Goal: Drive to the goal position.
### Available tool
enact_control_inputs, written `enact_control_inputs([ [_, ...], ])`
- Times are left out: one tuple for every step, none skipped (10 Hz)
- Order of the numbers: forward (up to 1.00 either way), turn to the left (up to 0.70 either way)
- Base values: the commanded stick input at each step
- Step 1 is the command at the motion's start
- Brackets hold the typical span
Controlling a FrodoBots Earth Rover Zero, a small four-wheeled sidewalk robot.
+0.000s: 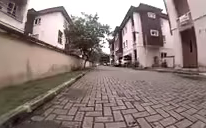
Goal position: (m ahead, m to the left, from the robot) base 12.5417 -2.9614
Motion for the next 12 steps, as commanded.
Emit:
enact_control_inputs([
  [0.5,0.0],
  [0.5,0.0],
  [0.5,0.0],
  [0.5,0.0],
  [0.5,0.0],
  [0.5,0.0],
  [0.5,0.0],
  [0.5,0.0],
  [0.5,0.0],
  [0.5,0.0],
  [0.5,0.0],
  [0.5,0.0],
])
